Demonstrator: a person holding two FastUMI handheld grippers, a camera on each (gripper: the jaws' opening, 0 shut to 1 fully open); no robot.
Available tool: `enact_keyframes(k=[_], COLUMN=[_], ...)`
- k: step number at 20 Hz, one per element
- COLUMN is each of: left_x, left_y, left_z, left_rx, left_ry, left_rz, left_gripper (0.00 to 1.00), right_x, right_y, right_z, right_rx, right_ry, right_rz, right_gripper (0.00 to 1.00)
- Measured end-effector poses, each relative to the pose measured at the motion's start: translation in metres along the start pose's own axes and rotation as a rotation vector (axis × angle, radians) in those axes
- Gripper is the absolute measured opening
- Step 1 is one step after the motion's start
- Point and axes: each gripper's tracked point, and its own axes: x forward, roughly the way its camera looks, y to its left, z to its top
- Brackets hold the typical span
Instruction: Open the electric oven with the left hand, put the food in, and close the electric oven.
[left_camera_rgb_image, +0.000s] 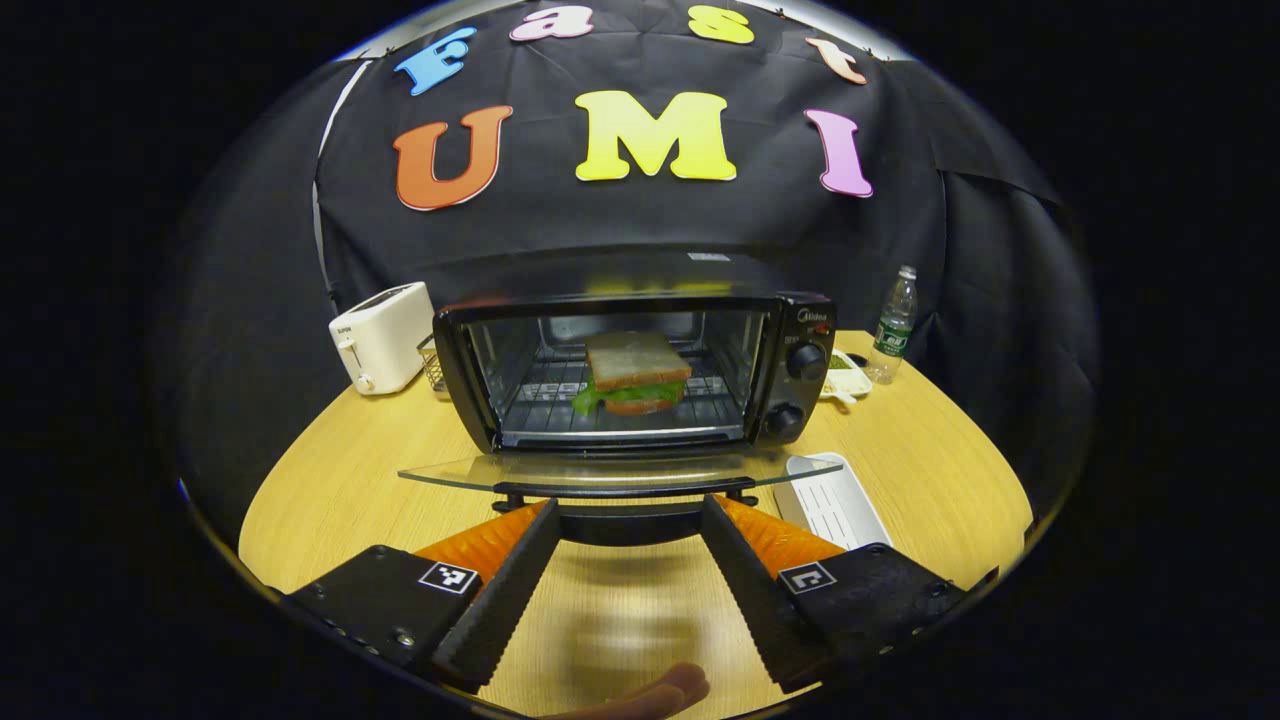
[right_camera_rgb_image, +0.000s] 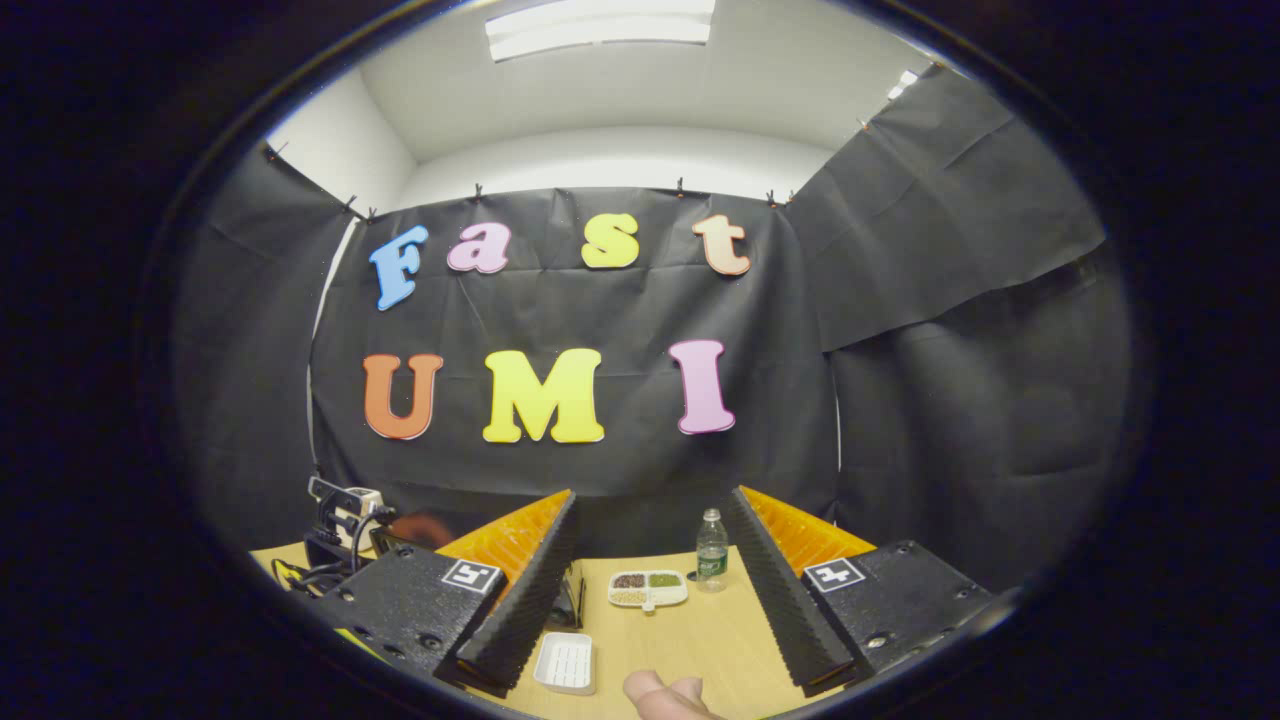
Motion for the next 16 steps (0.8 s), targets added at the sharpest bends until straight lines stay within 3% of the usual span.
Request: enact_keyframes(k=[11,16], left_x=[0.037,0.042], left_y=[0.024,0.036], left_z=[0.079,0.09], left_rx=[-0.025,-0.141], left_ry=[-0.17,-0.216], left_rz=[-0.005,-0.026], left_gripper=[0.97,0.95], right_x=[-0.015,-0.03], right_y=[-0.013,-0.023], right_z=[0.007,0.013], right_rx=[-0.02,-0.031], right_ry=[0.005,-0.004], right_rz=[-0.026,-0.046], right_gripper=[0.95,0.95])
